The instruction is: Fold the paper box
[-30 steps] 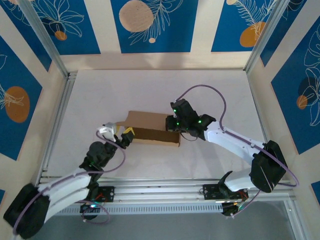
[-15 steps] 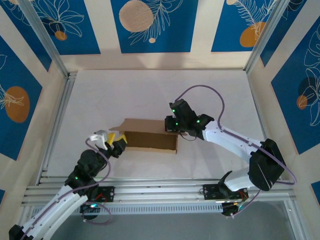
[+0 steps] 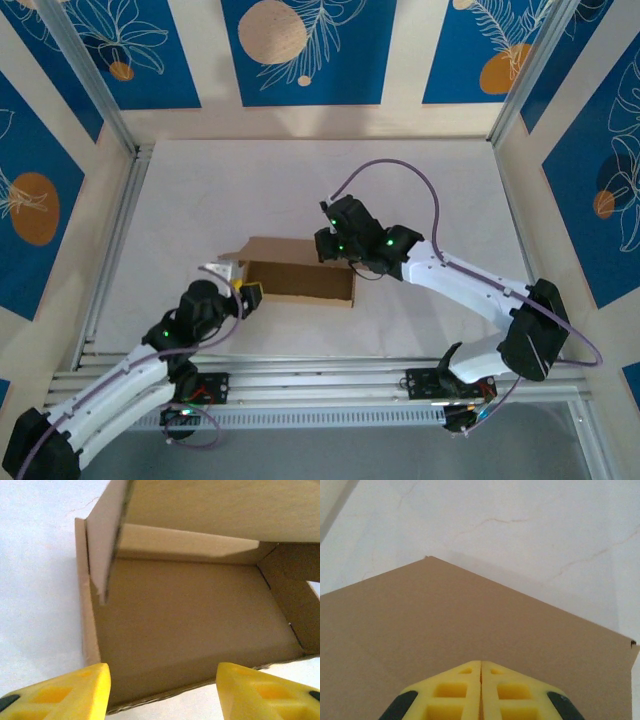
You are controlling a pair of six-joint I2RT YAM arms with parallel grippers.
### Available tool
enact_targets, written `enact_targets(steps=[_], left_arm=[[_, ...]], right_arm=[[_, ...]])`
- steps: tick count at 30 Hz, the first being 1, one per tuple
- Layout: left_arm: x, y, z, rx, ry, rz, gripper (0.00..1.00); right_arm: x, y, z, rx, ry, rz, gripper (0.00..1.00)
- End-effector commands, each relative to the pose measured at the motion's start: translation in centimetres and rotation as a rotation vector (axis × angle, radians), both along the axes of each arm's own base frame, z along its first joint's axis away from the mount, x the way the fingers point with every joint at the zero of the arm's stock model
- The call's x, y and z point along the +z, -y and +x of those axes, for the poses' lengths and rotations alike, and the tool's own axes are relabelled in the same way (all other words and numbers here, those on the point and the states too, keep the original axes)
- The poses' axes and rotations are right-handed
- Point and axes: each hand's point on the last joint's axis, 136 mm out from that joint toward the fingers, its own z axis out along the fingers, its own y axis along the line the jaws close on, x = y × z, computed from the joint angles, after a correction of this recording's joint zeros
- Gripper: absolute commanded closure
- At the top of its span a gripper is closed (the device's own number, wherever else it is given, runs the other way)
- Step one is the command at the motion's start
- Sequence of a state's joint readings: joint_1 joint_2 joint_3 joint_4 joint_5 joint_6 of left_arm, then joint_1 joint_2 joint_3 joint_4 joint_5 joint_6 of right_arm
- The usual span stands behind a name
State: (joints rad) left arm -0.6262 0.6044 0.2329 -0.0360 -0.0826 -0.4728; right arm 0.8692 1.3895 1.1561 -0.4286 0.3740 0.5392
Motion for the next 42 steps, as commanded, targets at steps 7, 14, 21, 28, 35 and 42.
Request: enact_targets(steps=[7,14,21,28,35,42], left_arm=[[3.8,-2.0,-2.4,0.065,-0.115,0.031,0.39],[4.1,-1.7,-4.1,0.042,-0.288,0.062,0.42],[9.6,-2.6,-4.6,0.051,-0.242,0.057,0.43],[15.5,-1.5,-5.9,-0.058,-0.181,-0.025,0.46],[14.9,-1.7,-3.9,-0.001,-0.162,0.043,0.46],[8.5,-1.0,-0.1,0.064,-0.279,0.029,0.44]], right_arm=[[3.1,-1.4,-0.6,-0.015,0.100,-0.027,0.87],[2.1,-2.9,-1.0,0.011,0.087,-0.050,0.87],[-1.3,-3.4,-2.3,0.027,0.048,-0.112,0.87],[-4.7,-3.2,-3.7,0.032,-0.010,-0.143,0.88],[-8.8,-3.5,-4.7,0.046,-0.132,-0.137,0.88],[-13.2,-2.1,-4.8,0.006,-0.351,-0.109,0.88]])
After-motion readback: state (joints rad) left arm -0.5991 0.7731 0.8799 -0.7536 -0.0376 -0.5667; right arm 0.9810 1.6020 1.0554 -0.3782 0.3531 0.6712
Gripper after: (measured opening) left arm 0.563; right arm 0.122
